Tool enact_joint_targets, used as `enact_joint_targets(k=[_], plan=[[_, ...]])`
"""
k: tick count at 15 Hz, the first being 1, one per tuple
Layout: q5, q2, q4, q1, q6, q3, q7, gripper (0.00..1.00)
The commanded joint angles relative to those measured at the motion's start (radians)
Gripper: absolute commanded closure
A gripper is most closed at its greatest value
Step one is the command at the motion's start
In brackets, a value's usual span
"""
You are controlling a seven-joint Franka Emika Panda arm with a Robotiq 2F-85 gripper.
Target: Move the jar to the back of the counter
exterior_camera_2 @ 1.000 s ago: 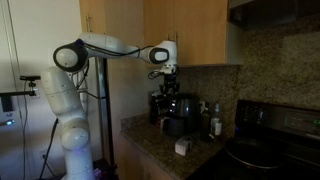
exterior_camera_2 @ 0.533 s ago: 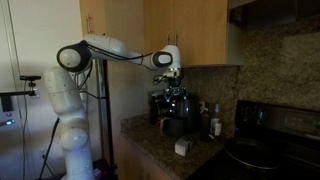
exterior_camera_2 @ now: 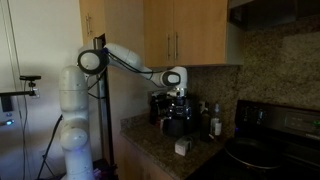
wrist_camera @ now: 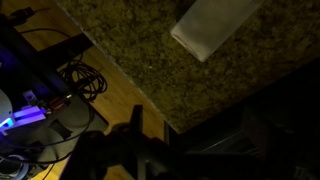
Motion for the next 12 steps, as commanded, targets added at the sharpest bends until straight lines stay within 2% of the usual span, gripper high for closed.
enact_joint_targets(k=[1, 2, 3, 6, 10, 12], plan=[[0.001, 0.003, 0.003, 0.009, -0.002, -0.009, 0.002, 0.00], [0.001, 0.002, 0.005, 0.008, -0.002, -0.009, 0.002, 0.00], [0.009, 0.046, 0.025, 0.011, 0.015, -0.010, 0.107, 0.00], [0.108, 0.131, 0.034, 0.021, 0.036, -0.006, 0.264, 0.00], [0.220, 0.221, 0.019, 0.042, 0.193, -0.013, 0.445, 0.00], [0.231, 0.254, 0.012, 0.058, 0.285, -0.021, 0.548, 0.00]])
